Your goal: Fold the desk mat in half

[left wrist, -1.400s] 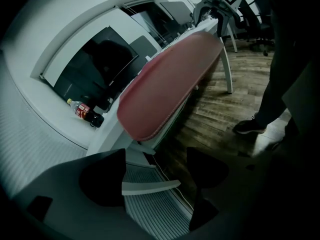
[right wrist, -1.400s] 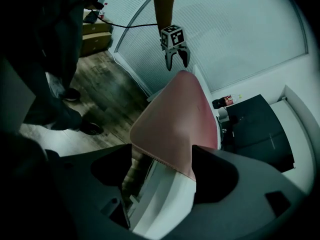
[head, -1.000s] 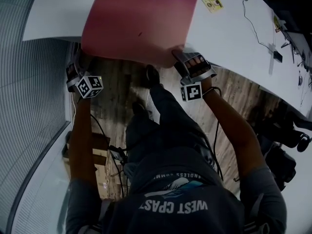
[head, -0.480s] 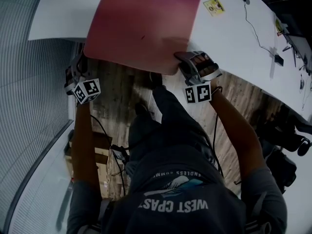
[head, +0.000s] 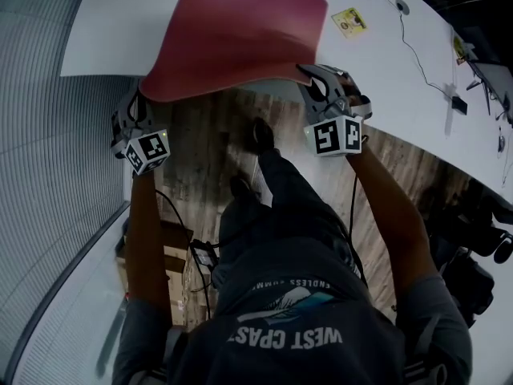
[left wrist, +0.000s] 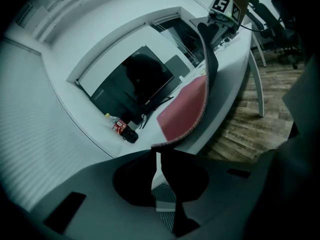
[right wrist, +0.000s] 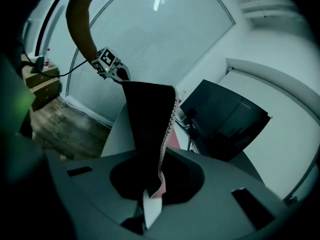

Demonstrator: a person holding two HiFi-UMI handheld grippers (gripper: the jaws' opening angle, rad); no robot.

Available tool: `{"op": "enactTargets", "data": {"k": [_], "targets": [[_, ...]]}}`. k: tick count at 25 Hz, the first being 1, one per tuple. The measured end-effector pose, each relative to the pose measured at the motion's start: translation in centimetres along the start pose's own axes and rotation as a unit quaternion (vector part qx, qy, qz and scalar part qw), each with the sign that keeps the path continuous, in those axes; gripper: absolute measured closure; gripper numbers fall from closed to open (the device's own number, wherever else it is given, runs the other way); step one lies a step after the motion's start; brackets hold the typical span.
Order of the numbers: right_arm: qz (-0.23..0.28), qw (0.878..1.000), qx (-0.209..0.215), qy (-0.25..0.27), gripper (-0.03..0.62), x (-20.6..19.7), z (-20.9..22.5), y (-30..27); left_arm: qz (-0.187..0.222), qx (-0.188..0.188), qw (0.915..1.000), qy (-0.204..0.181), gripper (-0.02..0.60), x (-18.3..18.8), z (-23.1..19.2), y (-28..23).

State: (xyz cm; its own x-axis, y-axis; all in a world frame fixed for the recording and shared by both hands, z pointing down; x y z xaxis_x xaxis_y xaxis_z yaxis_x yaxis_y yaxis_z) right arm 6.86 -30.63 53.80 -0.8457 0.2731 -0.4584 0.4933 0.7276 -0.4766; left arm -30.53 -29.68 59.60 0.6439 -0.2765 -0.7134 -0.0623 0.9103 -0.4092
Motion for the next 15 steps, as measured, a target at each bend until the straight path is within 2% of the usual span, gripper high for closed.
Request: {"op": "enactTargets", "data": {"k": [7,15], "targets": [[-0.013,0.997,0.000,-0.081,0.556,-1.9,4.3,-2.0,0.008,0.013,0.9996,0.024,0.540,4.5,-2.9,-2.1],[-0.037,0.991,0.011,-0.129,0.556,-5.4,7.6,-5.6,0.017,0.000,0.9998,0.014,0.540,9.2,-3.6,-6.1]]}}
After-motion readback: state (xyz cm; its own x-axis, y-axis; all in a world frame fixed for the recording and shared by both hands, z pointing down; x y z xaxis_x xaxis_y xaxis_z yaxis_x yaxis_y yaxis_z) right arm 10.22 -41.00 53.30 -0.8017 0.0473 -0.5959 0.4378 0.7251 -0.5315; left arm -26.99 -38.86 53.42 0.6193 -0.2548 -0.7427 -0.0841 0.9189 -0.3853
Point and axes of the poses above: the fingertips, and each gripper's own axes: y backward along the fingers, z to its right, x out of its top, the point moved 7 cm from there along y, backward along the fingers, and after that the axes turned 12 degrees about y, right-handed, at the moved point
